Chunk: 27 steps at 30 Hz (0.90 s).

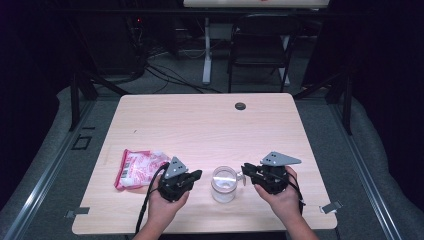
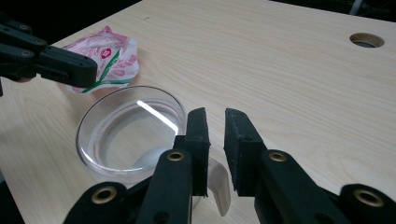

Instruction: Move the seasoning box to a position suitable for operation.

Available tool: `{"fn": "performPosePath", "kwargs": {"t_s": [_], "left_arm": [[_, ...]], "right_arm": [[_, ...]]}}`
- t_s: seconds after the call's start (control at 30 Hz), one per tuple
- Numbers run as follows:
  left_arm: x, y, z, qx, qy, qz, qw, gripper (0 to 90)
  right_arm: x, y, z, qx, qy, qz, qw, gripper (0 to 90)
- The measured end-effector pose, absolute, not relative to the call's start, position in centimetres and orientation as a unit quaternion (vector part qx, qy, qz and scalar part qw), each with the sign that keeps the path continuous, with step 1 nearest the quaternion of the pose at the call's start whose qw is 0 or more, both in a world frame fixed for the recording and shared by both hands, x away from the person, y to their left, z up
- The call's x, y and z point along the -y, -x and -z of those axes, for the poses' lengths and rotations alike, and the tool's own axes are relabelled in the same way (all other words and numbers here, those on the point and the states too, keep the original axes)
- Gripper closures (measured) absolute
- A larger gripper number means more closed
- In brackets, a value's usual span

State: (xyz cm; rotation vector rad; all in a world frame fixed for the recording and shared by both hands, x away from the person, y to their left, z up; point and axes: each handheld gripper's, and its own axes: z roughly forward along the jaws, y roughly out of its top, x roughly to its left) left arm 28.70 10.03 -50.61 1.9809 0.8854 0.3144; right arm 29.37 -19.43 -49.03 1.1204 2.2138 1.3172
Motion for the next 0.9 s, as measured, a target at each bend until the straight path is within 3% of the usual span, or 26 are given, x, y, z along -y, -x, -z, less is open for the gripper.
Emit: {"fn": "performPosePath", "kwargs": {"t_s": [0.9], "left_arm": [[-8.6, -27.5, 52.0, -0.341, -0.824, -0.103, 0.440, 90.0]], "right_arm": [[18.9, -29.4, 50.0, -0.780, -0.393, -0.457, 0.167, 83.1]]}}
